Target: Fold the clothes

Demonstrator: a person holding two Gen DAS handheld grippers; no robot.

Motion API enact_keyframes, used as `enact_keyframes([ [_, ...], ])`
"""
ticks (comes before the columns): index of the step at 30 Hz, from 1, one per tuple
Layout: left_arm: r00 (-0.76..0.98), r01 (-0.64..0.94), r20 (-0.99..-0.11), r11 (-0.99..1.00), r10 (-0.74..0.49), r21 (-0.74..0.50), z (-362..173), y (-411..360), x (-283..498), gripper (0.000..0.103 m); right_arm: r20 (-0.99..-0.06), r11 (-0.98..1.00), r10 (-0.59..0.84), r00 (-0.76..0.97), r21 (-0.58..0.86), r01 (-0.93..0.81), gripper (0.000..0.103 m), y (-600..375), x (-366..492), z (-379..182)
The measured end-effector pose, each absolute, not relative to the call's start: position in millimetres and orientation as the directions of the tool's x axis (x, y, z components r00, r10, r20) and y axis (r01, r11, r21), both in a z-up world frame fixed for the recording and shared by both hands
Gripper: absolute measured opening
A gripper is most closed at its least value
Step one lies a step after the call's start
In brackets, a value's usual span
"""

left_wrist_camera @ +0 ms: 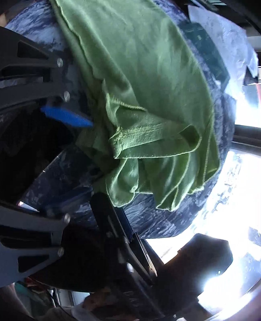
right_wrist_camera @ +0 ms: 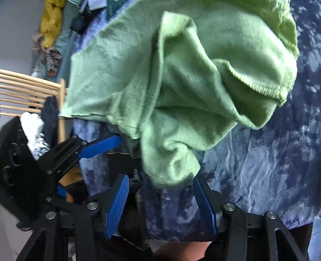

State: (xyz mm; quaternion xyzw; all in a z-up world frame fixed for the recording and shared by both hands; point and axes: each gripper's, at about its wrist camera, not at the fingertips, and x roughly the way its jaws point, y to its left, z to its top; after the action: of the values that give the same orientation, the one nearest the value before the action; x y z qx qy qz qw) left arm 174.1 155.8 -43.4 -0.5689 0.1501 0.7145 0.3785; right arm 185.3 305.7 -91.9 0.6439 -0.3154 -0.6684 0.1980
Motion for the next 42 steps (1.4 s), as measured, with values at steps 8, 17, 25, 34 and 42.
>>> enact_keyframes([
  [8,-0.068,-0.674,-0.945,-0.713,0.321,-0.194,-56.4,157.8,163.1,0.022,-0.716,-0.707,-0.689,-0.113,0.698,-0.112,0.055,309.1,188.1,-84.3],
  [17,-0.127,-0.663,-0.951,-0.737,0.282,-0.13,-55.3,156.2,163.4,0.004,-0.741,-0.737,-0.662,-0.115,0.671,-0.082,0.056,309.2,191.0,-79.3],
  [25,-0.191,-0.604,-0.936,-0.787,0.295,-0.124,-39.0,134.3,160.0,0.003,-0.741,-0.745,-0.656,-0.14,0.666,-0.031,0.056,303.4,186.0,-80.1],
  [34,-0.209,-0.561,-0.917,-0.809,0.34,-0.172,-13.0,117.4,156.0,0.003,-0.782,-0.788,-0.614,-0.102,0.615,0.033,0.027,281.3,183.5,-82.9],
  [42,-0.243,-0.562,-0.929,-0.821,0.28,-0.1,3.4,85.4,165.1,0.003,-0.665,-0.658,-0.743,-0.075,0.746,-0.104,0.004,283.4,205.4,-93.9],
])
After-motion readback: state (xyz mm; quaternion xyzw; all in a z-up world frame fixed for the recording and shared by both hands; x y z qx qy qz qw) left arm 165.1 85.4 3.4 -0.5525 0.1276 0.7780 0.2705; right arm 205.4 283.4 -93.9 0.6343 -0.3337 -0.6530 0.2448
